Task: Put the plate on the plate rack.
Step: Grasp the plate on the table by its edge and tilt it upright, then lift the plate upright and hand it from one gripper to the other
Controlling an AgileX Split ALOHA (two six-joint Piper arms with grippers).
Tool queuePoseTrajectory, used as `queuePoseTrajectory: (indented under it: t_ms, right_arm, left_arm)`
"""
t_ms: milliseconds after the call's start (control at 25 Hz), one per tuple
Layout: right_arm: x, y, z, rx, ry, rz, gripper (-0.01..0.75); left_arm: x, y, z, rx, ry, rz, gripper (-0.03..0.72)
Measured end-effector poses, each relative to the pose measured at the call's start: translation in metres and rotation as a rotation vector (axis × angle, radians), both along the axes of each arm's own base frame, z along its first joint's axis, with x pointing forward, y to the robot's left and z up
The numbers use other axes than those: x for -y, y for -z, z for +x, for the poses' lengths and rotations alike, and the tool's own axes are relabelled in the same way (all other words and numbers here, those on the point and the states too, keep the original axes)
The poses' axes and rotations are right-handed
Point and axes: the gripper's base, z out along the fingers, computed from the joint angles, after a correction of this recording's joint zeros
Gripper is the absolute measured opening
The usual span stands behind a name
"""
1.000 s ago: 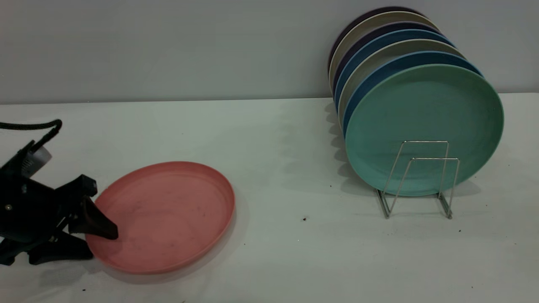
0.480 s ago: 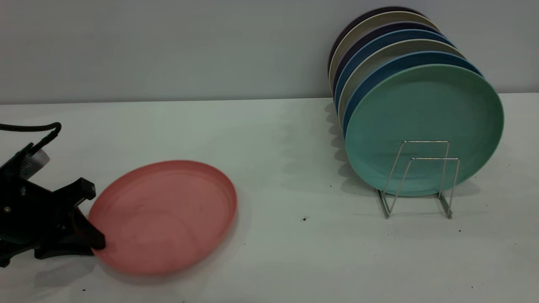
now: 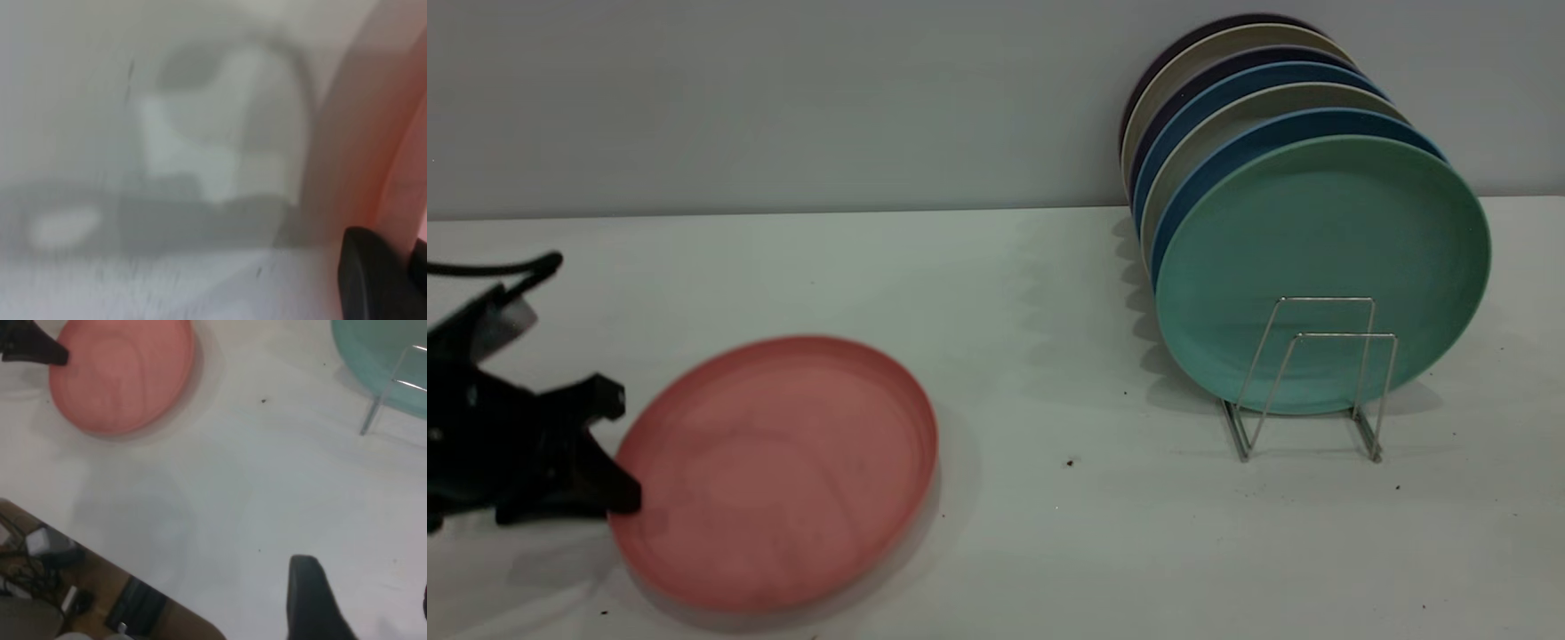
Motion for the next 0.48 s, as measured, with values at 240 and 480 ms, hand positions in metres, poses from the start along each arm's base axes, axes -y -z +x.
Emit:
queuePoseTrajectory:
  t_ms: [240, 480]
  right_arm:
    - [-0.001, 0.0, 0.0, -0.001, 0.002, 0.01, 0.417]
    - [-0.003, -0.002, 0.0, -0.004, 0.002, 0.046, 0.417]
  left_arm:
    - [-0.001, -0.028, 0.015, 0.132, 0.049, 0.03, 0.012]
    - [0.002, -0.049, 0.02, 0.27, 0.183, 0.061, 0.012]
